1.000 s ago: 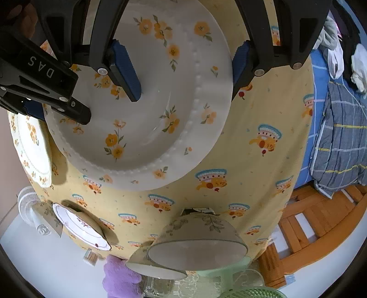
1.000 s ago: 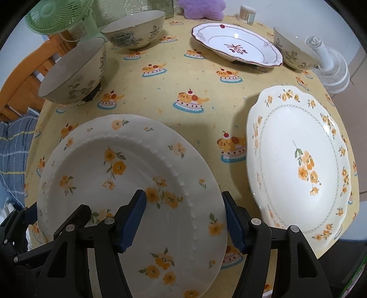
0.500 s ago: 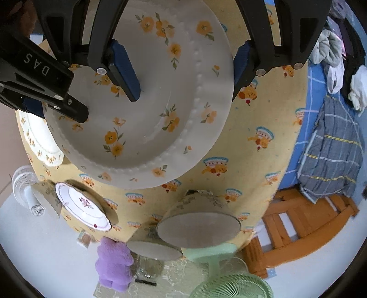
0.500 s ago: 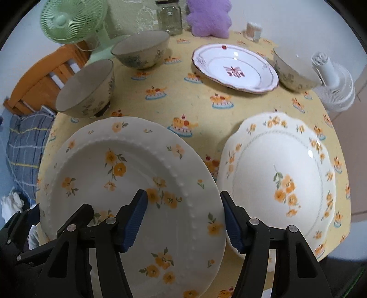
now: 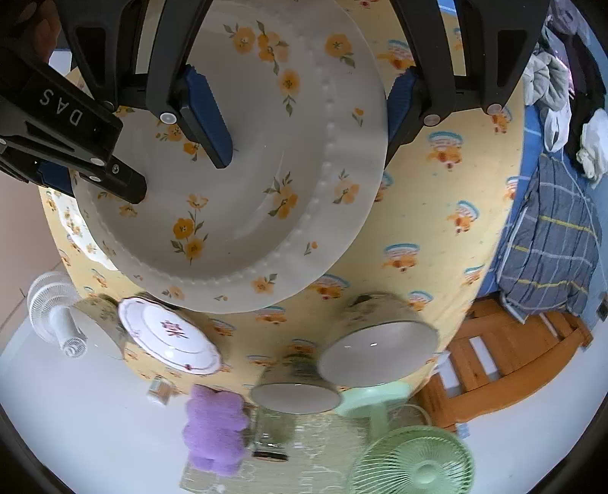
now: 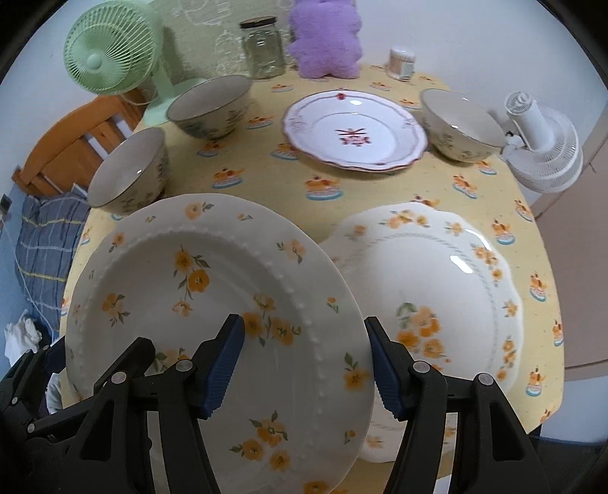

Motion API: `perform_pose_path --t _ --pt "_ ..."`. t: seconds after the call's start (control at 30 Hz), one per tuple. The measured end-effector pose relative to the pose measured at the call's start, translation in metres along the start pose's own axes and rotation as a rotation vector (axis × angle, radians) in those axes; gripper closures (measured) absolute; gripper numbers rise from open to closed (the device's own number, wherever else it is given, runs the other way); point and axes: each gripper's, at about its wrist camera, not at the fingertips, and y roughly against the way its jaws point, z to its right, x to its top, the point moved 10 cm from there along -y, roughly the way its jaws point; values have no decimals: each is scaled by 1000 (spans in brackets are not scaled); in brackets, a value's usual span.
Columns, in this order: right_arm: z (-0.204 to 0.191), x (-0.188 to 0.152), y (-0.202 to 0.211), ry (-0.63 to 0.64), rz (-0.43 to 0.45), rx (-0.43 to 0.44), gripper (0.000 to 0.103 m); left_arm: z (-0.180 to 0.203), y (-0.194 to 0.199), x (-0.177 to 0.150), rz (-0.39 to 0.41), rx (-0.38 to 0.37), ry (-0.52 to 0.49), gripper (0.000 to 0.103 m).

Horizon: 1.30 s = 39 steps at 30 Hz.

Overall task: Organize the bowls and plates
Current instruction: 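Carry the beaded-rim plate with both tools over the scalloped plate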

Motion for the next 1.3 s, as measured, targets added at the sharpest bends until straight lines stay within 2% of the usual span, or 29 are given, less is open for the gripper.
perform_pose_path --t 0.43,0.9,1.3 --pt "78 -4 8 -54 0 -58 36 77 -8 -1 -10 -54 -50 28" --pt "161 -6 3 -94 -22 -109 36 156 -33 -3 -49 -102 -80 28" --pt "190 -6 -14 -111 -62 -114 36 177 -57 -7 -114 -122 -60 27"
